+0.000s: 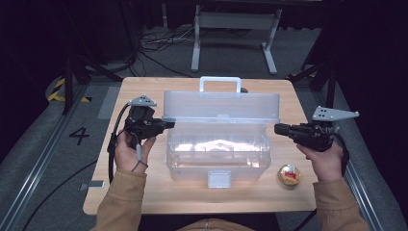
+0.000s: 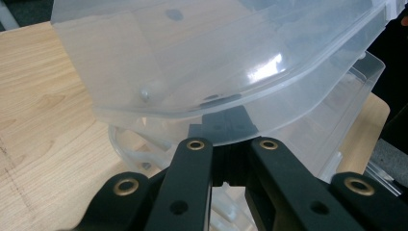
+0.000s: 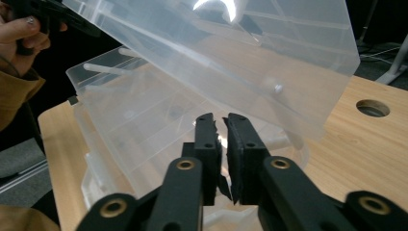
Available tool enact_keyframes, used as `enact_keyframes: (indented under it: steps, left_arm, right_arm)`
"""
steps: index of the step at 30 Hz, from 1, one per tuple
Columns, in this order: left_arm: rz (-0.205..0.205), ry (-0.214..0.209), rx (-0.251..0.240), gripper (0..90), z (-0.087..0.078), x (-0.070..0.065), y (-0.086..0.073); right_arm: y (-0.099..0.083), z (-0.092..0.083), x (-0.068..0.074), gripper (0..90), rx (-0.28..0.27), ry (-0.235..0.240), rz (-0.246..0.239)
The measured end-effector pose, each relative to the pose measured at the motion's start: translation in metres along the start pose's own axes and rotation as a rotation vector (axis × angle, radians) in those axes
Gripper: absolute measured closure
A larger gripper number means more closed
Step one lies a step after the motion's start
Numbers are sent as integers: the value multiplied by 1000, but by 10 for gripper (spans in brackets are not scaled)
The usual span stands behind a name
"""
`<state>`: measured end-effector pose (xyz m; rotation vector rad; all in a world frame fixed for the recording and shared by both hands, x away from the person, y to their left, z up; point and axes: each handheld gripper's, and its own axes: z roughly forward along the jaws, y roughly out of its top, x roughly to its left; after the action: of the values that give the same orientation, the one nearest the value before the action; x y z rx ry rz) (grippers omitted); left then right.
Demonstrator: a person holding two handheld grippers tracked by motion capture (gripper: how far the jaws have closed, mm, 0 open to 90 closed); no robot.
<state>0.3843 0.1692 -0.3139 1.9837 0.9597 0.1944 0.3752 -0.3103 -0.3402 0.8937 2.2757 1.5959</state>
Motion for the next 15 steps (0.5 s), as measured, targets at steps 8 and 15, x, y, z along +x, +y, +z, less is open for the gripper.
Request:
enact_keyframes:
  steps: [8,15]
  left_arm:
    - [12,-15,-7,896,-1,5,6]
    - [18,-30,-23,896,-1,9,13]
  right_arm:
    - [-2,-12,2,564,-72,-64,24]
    - [-8,-14,-2,415,-54,-138,92]
